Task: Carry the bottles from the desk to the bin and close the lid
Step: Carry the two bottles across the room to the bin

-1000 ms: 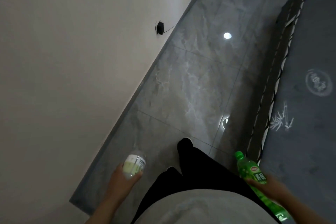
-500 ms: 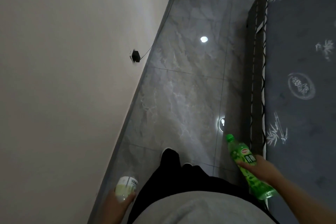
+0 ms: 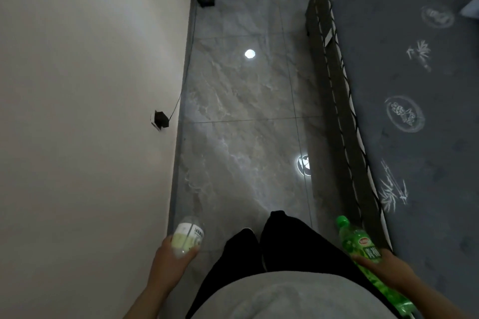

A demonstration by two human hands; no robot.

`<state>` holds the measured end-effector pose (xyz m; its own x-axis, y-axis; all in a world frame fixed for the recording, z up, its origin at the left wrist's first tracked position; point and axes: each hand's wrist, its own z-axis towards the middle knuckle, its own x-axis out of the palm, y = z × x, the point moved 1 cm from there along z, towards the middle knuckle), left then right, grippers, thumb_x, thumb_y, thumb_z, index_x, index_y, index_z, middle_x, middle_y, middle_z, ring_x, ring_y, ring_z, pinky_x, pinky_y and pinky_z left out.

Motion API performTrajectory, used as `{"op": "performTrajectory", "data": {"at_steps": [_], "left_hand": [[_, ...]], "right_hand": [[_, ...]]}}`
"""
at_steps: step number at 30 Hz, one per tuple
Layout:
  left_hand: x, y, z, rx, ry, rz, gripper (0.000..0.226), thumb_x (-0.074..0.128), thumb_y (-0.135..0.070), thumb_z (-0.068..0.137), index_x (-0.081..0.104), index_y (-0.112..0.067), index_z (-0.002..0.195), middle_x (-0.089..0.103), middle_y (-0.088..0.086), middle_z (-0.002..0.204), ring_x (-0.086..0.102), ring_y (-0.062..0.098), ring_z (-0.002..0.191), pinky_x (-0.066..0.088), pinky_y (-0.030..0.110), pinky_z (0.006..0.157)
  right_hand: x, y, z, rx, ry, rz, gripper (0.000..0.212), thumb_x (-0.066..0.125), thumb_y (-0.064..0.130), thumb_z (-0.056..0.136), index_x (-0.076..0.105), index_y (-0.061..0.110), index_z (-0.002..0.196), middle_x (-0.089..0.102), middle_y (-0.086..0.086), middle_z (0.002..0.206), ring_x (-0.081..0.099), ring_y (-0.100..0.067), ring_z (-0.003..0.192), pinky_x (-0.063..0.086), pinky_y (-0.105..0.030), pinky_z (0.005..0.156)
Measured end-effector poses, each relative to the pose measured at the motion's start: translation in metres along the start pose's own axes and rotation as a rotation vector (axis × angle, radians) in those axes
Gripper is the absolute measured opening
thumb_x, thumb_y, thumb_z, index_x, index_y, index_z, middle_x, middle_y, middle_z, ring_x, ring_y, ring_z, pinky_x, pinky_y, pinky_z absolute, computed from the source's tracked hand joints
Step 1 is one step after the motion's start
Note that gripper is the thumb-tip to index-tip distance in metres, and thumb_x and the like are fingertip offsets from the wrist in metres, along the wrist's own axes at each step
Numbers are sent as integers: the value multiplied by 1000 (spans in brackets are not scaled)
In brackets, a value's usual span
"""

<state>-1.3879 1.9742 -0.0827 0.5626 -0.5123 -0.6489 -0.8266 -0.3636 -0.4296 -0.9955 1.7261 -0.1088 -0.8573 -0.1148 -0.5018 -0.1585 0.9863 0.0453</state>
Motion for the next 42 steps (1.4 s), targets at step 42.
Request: {"op": "performTrajectory", "data": {"at_steps": [42], "left_hand": [[-43, -413, 350, 100, 40, 69, 45, 82, -36, 66, 49, -19, 93, 58, 5, 84, 56, 22, 72, 40, 28, 61]], "right_hand": [[-271, 335, 177, 72, -17, 182, 72, 68, 58, 72, 55, 4, 117, 65, -18, 114, 62, -31, 102, 45, -29, 80]]}}
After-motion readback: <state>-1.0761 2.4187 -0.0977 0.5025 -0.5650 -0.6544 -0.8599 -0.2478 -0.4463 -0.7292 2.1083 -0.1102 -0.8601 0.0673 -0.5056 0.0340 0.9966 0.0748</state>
